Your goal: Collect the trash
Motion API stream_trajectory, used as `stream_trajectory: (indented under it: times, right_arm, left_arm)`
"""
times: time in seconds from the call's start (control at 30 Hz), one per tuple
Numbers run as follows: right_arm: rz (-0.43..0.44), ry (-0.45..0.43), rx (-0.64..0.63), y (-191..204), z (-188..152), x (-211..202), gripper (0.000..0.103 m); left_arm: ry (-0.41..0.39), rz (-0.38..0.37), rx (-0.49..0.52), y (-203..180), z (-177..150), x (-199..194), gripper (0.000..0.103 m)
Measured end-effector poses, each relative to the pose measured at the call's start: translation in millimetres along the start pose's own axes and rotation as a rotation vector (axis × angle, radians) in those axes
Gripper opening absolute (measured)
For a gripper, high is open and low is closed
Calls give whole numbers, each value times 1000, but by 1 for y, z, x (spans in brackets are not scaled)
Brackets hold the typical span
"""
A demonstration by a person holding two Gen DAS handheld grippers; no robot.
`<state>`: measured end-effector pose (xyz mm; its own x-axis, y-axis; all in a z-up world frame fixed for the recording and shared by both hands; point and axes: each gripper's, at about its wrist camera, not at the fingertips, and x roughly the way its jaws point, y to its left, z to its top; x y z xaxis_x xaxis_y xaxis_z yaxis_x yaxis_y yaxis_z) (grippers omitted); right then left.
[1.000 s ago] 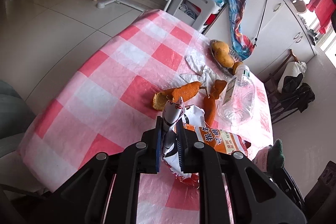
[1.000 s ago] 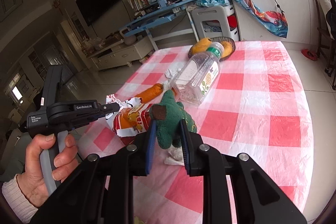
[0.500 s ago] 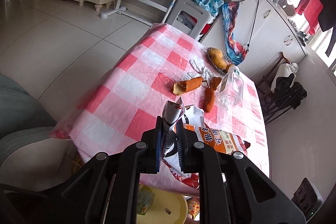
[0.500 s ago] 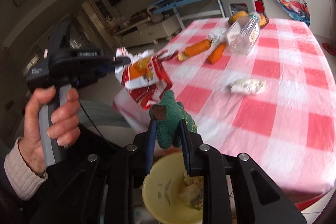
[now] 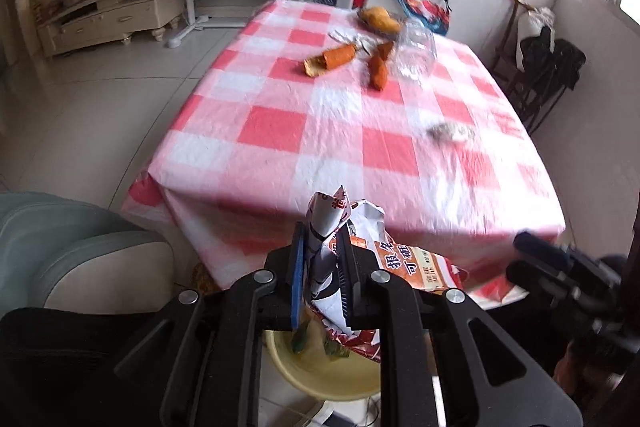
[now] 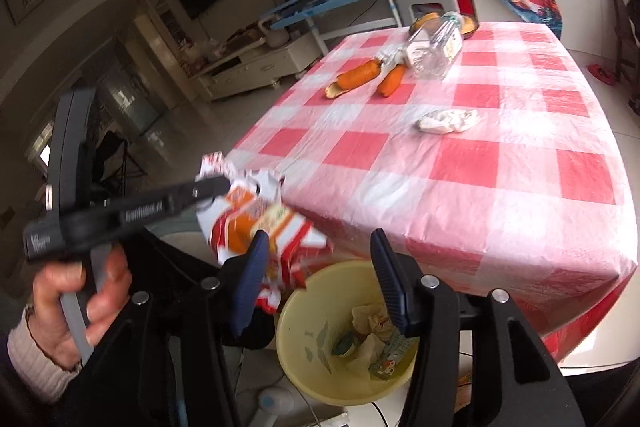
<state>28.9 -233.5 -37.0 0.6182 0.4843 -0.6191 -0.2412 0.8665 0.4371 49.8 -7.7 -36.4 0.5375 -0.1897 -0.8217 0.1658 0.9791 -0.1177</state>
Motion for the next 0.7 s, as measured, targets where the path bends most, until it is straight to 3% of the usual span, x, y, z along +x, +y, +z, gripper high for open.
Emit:
stream_trajectory:
  times: [0.1,0.3,0.7]
  right_arm:
    - [-39,-50,38,-6,3,-3,57]
    - [-115,-77,34,-9,6,1,63]
    - [-169,-55,-6,-7,-1,10,68]
  left_arm:
    - [3,11,31,-7,-10,-2,24]
    - [-112,34,-14,5,-5,-25,45]
    - [-152,70,-90,21,1,-28,57]
